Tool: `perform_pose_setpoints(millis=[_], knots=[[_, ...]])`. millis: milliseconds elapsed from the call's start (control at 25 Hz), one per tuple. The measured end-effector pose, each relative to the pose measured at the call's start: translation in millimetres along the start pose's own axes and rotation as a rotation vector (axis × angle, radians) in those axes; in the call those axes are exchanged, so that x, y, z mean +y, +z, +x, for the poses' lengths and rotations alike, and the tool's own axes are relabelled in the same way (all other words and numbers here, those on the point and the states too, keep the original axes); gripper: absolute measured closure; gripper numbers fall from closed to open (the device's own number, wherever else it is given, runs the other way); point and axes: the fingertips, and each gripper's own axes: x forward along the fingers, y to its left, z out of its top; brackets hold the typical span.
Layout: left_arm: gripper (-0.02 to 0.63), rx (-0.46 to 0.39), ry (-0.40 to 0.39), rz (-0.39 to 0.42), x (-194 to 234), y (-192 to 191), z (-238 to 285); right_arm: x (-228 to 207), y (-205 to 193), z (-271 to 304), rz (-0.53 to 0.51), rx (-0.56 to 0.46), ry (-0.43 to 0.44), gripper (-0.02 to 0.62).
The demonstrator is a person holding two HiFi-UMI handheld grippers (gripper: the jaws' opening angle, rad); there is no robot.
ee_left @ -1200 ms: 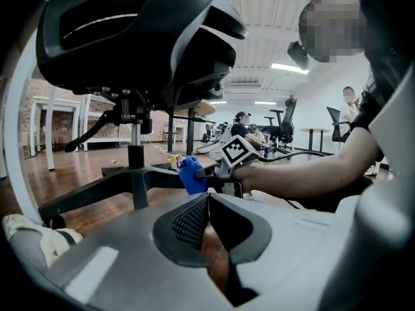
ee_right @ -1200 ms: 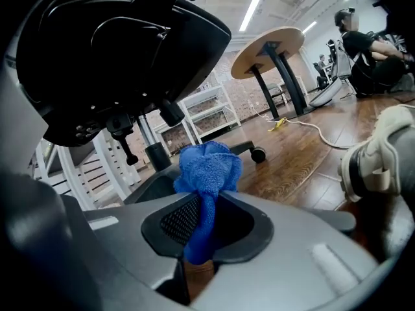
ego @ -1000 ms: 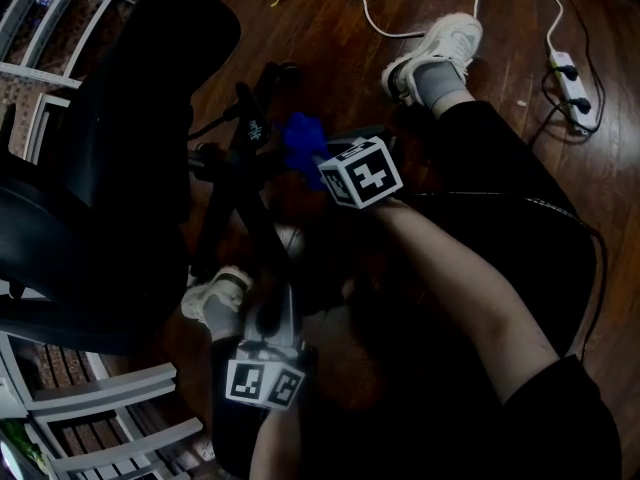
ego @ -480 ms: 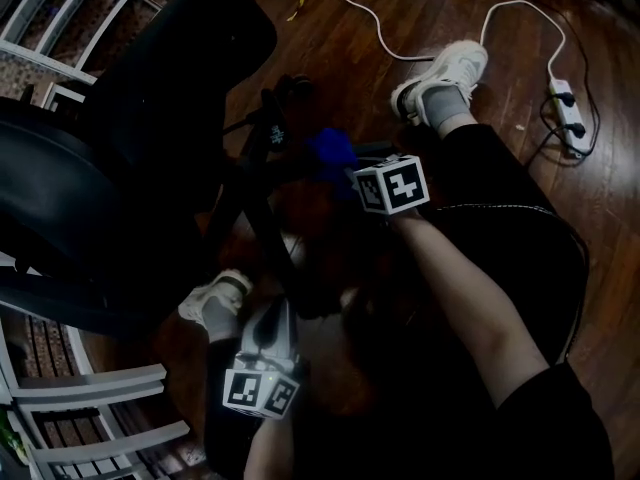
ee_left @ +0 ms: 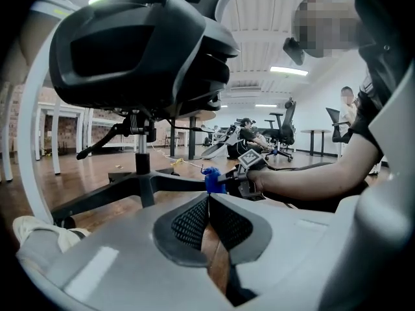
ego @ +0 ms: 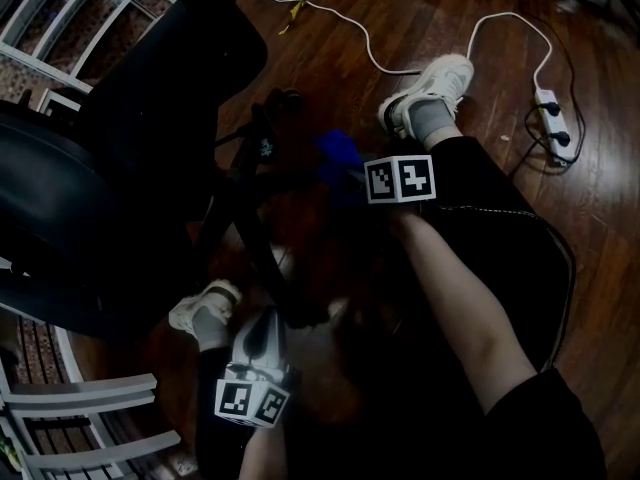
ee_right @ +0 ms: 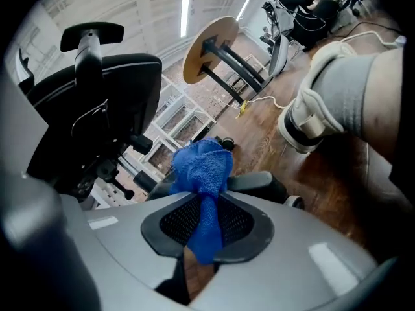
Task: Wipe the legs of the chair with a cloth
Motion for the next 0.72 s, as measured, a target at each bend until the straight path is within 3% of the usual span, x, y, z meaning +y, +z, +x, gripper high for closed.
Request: perform_pose_setpoints(millis=[720], knots=[[0.601,-0.006,0.003,0.010,-3,4,-2,-31,24,-23,-0.037,-0.019,-0.096,0.508]])
